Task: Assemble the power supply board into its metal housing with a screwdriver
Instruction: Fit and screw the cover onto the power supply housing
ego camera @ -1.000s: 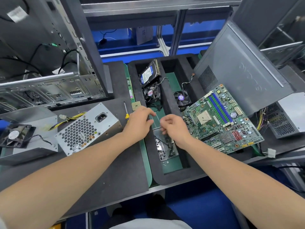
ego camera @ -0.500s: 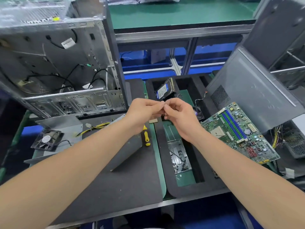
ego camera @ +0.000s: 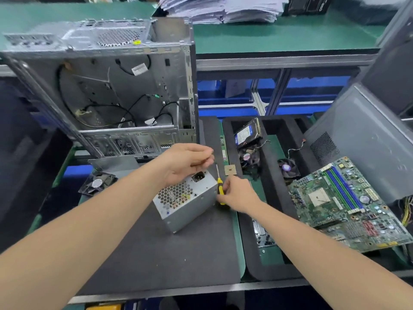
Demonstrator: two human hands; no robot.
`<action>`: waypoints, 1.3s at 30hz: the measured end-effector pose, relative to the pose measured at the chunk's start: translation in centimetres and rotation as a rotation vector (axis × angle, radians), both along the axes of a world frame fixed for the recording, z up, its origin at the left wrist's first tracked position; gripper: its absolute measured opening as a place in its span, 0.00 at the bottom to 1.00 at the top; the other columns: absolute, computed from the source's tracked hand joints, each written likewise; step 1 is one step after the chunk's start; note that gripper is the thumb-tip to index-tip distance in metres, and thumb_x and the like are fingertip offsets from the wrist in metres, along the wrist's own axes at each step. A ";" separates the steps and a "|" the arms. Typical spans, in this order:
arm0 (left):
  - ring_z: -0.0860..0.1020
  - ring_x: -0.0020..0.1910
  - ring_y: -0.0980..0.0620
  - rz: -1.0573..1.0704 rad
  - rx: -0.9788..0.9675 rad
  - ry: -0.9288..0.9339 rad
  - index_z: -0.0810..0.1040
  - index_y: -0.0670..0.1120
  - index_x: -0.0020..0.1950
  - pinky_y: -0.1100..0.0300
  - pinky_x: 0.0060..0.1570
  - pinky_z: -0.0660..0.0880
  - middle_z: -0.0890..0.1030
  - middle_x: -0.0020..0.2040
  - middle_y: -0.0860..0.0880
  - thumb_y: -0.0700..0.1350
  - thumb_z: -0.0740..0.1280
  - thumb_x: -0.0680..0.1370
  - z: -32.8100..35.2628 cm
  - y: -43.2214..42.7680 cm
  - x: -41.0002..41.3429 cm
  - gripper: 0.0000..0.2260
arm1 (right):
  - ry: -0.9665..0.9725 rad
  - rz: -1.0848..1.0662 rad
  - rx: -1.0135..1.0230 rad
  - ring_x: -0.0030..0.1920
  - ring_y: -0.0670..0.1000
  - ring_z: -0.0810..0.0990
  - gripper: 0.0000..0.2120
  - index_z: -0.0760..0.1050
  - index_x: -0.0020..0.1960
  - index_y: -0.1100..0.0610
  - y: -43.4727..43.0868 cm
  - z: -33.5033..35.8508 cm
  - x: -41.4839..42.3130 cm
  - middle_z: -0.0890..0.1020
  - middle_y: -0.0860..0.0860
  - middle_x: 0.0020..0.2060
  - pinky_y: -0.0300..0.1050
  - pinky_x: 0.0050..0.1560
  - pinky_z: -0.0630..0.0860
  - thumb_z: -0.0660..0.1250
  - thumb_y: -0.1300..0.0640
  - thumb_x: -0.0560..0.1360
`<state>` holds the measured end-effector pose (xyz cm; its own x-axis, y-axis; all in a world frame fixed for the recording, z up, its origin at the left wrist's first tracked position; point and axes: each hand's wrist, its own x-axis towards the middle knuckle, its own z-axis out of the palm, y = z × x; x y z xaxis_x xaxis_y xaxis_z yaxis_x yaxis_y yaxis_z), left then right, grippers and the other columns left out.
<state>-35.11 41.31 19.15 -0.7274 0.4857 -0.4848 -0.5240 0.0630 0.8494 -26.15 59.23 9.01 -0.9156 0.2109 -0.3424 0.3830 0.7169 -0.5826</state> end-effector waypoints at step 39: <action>0.86 0.49 0.50 0.215 0.307 0.036 0.79 0.36 0.59 0.63 0.47 0.81 0.87 0.46 0.44 0.36 0.66 0.83 -0.9 -2.1 -0.5 0.07 | 0.911 -0.300 -0.528 0.34 0.56 0.85 0.12 0.73 0.53 0.61 -2.1 15.0 -2.1 0.86 0.55 0.39 0.46 0.33 0.82 0.60 0.52 0.87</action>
